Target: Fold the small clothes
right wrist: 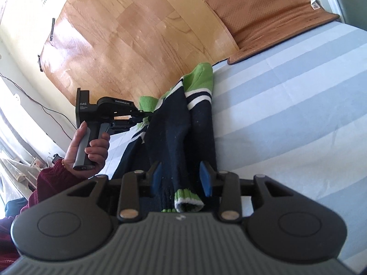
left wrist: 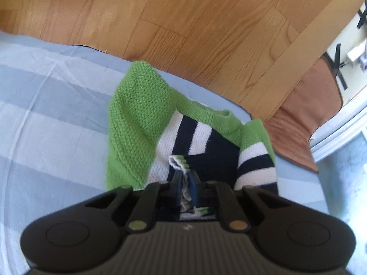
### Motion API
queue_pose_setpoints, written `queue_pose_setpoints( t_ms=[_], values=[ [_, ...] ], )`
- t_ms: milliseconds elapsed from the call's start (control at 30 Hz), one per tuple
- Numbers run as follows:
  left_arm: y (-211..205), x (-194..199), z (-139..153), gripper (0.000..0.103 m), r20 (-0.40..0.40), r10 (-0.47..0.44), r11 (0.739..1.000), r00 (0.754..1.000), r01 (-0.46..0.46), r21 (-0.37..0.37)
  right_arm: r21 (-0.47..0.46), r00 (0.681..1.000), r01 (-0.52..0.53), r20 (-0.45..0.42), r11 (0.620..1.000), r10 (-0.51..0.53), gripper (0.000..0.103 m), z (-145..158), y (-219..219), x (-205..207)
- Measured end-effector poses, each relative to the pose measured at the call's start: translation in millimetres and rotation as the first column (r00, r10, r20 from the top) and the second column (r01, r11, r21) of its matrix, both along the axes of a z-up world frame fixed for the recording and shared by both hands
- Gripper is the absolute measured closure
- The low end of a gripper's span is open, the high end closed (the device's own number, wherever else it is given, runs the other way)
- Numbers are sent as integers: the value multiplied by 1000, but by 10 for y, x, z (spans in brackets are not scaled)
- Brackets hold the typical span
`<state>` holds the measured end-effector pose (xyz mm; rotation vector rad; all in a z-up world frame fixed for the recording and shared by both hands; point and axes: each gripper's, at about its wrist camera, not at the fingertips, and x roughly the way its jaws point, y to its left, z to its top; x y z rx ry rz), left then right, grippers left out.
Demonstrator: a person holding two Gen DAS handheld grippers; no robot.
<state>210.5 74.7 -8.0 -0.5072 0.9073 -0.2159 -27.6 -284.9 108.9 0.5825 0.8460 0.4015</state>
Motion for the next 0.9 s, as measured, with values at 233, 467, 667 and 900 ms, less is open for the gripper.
queue_pose_setpoints(
  t_ms=[233,467,667,900],
  values=[
    [211,-661,300,96,89,17,994,996,-7,-106,3,999,-21,47,1000,21,63,95,98,-5],
    [253,-1565,441,101,173,10,993,985,10,-116,-39,986,-136,93,990,139,63,182,546,331],
    [25,-1777,426,101,183,-22,999,983,29,-38,-240,957,-186,176,953,231,38,221,1199,1313],
    [262,-1596,292,77,119,41,999,992,-40,-12,-270,961,-247,55,930,271,35,-113,1621,2118]
  ],
)
